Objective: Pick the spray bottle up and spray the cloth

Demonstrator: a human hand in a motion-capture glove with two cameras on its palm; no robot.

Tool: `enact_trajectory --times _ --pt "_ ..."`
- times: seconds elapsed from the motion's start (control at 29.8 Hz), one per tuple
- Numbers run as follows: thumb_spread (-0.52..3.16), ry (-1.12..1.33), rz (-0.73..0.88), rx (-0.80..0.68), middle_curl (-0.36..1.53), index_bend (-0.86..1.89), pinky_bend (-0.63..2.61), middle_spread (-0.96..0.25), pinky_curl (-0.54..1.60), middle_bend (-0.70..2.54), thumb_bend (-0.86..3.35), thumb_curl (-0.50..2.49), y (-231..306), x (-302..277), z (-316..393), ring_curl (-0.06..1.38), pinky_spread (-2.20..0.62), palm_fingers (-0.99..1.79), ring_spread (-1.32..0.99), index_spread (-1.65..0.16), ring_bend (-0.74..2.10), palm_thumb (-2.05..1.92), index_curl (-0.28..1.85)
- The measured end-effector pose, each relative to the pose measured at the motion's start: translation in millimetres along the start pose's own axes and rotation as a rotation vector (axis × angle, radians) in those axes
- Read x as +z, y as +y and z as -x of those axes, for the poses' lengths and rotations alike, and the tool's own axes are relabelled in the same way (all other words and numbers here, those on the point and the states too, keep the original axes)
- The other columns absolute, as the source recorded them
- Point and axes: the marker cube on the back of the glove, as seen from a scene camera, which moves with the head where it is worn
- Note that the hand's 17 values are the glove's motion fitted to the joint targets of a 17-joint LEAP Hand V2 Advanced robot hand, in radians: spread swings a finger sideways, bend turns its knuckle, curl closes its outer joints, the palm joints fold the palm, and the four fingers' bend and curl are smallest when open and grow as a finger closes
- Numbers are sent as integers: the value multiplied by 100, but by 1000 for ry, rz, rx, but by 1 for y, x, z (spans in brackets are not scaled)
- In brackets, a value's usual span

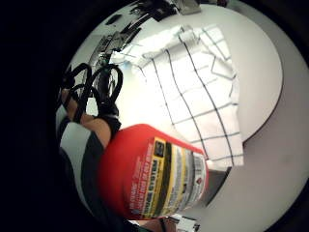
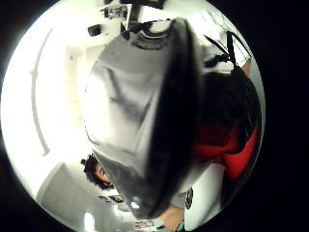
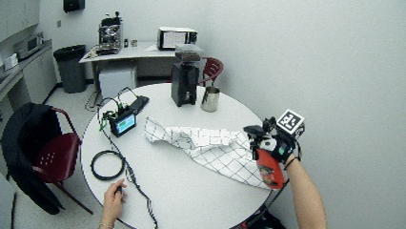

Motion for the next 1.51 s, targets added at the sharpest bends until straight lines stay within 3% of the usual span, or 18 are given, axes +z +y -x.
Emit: enact_trajectory --times 0.13,0.37,0.71,0.97,1.24,1.51 --pt "86 58 -40 -21 49 16 24 -8 30 61 -2 57 -8 -6 25 43 2 129 -7 -17 68 84 43" --pt "86 -3 5 67 50 16 24 -7 31 62 -2 58 -4 26 -29 43 2 130 -8 -16 70 83 44" --pt "87 66 -78 -8 50 17 24 -7 33 63 -3 60 -9 -15 43 43 1 130 -7 -16 71 83 45" --pt "86 75 -10 91 50 17 24 -7 34 64 -3 60 -14 22 -2 43 0 130 -8 -16 72 83 45" --pt "86 123 -108 0 50 17 24 -6 35 64 -2 61 -9 -17 64 43 0 130 -8 -16 72 83 46" --pt "86 89 12 109 50 17 24 -7 36 65 -3 62 -20 34 3 43 0 130 -8 -16 73 83 46"
